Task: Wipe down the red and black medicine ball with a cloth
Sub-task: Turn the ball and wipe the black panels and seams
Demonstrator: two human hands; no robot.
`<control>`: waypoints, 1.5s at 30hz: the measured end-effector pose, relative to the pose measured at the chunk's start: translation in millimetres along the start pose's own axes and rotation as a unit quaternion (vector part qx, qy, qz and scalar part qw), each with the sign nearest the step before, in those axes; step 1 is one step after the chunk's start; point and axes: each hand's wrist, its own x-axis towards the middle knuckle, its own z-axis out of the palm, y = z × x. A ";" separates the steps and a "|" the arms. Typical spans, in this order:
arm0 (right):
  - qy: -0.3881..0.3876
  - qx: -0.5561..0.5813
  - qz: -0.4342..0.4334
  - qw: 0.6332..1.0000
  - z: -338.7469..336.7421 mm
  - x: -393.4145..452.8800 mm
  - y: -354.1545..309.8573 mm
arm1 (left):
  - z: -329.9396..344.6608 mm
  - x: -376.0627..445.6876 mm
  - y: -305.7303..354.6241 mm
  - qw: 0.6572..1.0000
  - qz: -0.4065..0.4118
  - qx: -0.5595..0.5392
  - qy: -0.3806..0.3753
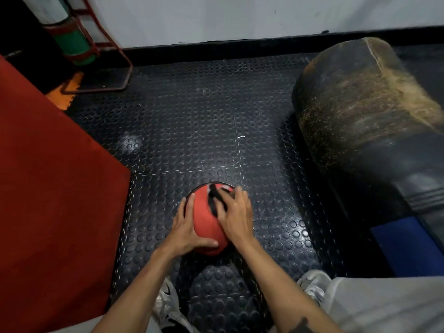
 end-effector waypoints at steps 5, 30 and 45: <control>-0.017 0.038 0.236 0.971 -6.0 5.2 11.3 | -35.6 5.2 -15.3 0.986 -0.038 -0.154 -0.058; 0.037 0.177 0.318 0.930 -65.4 25.7 84.0 | 39.5 2.6 36.4 0.943 -0.080 -0.322 0.025; 0.102 0.212 0.308 0.922 -66.3 19.6 98.7 | 13.6 62.0 87.9 0.998 0.044 0.039 0.007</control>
